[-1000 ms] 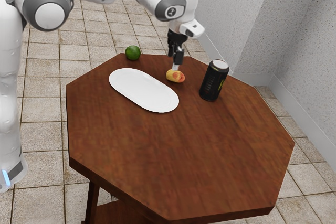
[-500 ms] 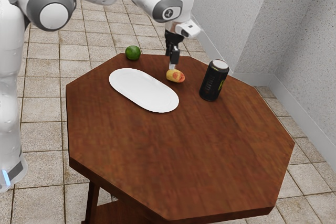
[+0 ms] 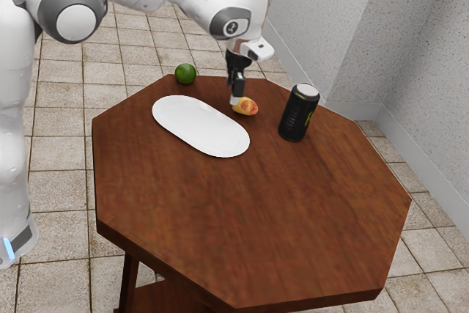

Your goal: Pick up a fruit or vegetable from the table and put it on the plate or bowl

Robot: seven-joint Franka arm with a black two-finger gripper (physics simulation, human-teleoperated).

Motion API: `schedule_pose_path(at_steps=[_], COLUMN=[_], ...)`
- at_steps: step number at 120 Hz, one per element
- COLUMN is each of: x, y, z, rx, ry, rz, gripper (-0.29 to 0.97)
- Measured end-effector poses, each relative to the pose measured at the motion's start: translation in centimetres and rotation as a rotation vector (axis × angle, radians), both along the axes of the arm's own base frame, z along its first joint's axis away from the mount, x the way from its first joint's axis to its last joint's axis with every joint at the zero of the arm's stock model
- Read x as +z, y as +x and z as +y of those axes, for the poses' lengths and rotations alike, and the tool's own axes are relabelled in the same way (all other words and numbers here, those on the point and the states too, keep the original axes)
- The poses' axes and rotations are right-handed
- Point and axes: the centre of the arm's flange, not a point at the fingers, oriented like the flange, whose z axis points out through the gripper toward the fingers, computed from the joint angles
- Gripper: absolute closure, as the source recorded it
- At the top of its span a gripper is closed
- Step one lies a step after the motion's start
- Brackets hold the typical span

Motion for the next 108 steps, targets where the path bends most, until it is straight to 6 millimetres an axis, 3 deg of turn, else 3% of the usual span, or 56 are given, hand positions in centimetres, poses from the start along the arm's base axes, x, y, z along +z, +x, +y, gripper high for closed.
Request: schedule_pose_path(at_steps=[28, 76, 108], x=[1.5, -0.3, -0.9], y=[1.0, 3.0, 3.1], z=[0.0, 0.1, 0.4], rx=[-0.008, -0.017, -0.013], ry=[0.007, 0.004, -0.003], rz=[-0.04, -0.019, -0.011], gripper=[0.0, 0.0, 0.0])
